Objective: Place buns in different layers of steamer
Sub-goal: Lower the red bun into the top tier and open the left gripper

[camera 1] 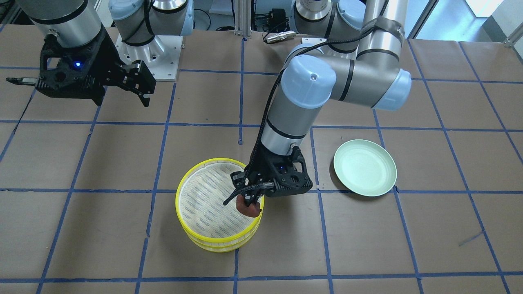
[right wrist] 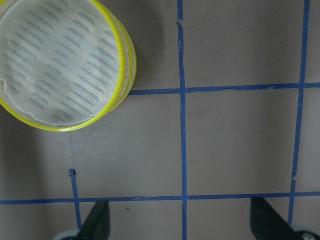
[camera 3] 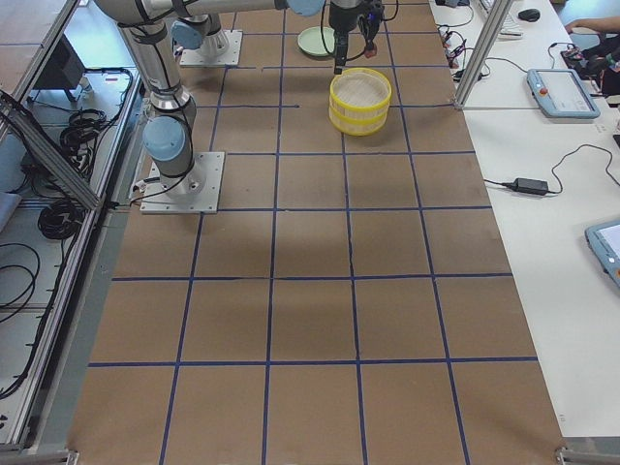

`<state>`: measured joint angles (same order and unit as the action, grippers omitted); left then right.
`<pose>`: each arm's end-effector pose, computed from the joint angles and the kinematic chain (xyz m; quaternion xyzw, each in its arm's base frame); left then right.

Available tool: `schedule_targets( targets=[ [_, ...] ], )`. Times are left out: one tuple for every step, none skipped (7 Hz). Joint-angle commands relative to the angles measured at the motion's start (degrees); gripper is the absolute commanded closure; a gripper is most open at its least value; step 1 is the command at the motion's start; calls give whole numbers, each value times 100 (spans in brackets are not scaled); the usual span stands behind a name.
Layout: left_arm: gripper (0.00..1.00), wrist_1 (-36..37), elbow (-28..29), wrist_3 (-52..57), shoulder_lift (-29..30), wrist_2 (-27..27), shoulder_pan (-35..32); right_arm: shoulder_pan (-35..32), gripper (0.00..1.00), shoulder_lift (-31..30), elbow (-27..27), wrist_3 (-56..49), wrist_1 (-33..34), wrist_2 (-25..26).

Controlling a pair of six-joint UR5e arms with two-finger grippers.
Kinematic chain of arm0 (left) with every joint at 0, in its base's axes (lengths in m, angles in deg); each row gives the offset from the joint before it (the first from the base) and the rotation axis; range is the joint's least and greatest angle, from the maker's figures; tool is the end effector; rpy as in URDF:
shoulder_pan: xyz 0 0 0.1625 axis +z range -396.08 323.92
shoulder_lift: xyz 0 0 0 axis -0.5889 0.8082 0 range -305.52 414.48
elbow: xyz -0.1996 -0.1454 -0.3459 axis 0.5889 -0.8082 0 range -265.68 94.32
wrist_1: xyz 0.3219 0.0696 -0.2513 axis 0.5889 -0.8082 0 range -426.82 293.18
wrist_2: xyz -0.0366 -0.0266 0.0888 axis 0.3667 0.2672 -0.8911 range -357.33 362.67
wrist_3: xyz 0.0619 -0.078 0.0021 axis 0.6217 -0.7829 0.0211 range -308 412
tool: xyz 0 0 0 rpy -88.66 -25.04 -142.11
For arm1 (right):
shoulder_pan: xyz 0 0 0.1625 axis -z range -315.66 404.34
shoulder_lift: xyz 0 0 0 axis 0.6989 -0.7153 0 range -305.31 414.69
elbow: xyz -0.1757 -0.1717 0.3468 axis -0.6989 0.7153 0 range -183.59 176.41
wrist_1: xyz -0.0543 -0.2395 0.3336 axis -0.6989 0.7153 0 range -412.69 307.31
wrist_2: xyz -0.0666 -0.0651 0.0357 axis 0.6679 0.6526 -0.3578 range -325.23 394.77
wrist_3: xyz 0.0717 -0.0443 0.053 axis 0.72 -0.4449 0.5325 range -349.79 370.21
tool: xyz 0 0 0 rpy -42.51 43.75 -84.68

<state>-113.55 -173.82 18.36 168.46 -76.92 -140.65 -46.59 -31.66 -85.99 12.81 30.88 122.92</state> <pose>-0.3135 -0.6050 0.3477 0.1458 -0.9682 0.1305 0.1561 0.1449 -0.5114 0.5099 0.0150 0.9995 0.0222 0.0155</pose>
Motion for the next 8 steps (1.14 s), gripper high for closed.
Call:
schedule_targets(
  targets=[
    [0, 382, -132, -195, 150, -39, -107, 13, 0, -4, -39, -5, 11, -34],
    [0, 375, -290, -187, 159, -39, -107, 31, 0, -4, -39, -5, 11, -35],
    [0, 375, -379, -152, 89, -39, -107, 22, 0, -4, -39, -5, 2, -44],
    [0, 375, -353, 66, -51, -48, -72, 22, 0, -4, -47, 4, 2, -44],
    [0, 192, -370, 1260, -287, -327, 111, 22, 0, -13, -48, 13, 11, -44],
    [0, -715, -379, 2621, -629, -512, 548, 22, 0, -13, -48, 30, 11, -53],
    [0, -1646, -310, 3609, -1067, -514, 1170, 14, 0, -13, -39, 57, 11, -53],
    [0, -2691, -248, 3967, -1498, -505, 1733, 14, 0, -13, -39, 57, 11, -44]
  ],
)
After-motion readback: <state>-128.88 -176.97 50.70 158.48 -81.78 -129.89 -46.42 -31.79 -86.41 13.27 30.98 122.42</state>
